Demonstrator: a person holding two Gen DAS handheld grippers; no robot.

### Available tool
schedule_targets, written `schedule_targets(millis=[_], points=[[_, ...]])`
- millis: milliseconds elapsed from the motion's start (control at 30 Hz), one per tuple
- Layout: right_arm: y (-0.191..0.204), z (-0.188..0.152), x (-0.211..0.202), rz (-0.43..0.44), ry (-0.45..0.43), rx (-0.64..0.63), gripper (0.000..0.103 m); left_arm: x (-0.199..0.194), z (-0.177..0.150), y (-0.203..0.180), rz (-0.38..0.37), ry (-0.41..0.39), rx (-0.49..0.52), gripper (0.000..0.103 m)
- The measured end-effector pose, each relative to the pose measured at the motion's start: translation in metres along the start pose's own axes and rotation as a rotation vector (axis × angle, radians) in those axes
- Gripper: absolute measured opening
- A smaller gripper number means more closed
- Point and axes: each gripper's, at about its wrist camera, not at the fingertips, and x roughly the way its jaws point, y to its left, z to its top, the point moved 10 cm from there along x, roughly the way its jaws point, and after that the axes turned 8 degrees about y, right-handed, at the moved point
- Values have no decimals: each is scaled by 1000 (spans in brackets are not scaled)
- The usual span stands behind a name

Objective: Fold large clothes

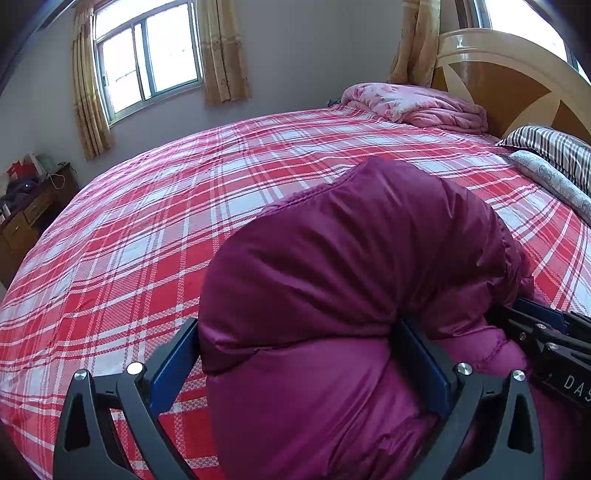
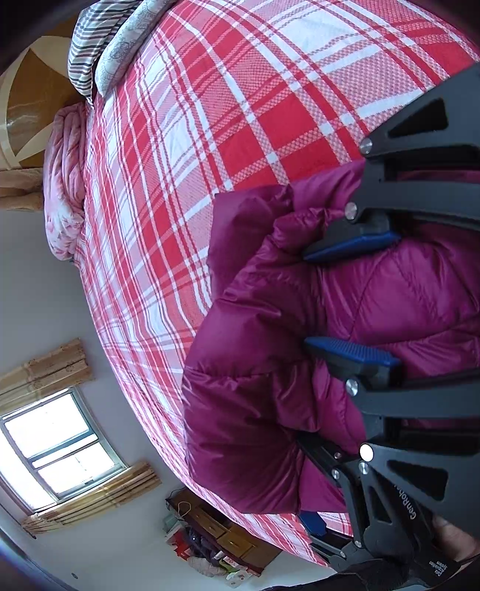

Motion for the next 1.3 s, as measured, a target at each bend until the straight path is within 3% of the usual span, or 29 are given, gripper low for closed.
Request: schedule_targets(millis=[133,200,267,333,400,467,600,700,767,833,867,900,1067,1300], points=[[-1,0,0,5,4,1,46,0,0,0,-17,8,-3,102],[1,1,-5,36,19,-13,46,-8,-4,5,-81,35,-20,102],[-2,2,-25,125,-2,18,58,-29,-10,19,-164,4,-99,102],[-17,4,-57,164,-94,84,96,-52,-17,33,-253,-29,-166,102],[-33,4,-74,152,-136,105,100,-70,-26,46,-329,-41,-222,102],[-44,-3,-72,189,-87,127,100,-77,-33,56,-367,-51,-272,102],[-53,-22,-50,235,24,150,91,-58,-50,46,-444,59,-296,102],[-48,-30,-40,263,41,147,89,-45,-64,28,-494,104,-297,102],[-41,-33,-39,284,45,126,81,-42,-68,20,-561,110,-320,102],[-26,-40,-32,358,105,107,46,-43,-69,12,-619,107,-315,100],[-21,-42,-32,361,110,106,43,-47,-68,7,-626,99,-296,82],[-17,-43,-35,352,106,97,34,-54,-67,1,-642,93,-272,74],[15,-50,-58,355,87,54,24,-97,-70,3,-507,80,-181,58],[107,-80,-76,440,99,-58,23,-172,-89,62,-320,-20,-140,56]])
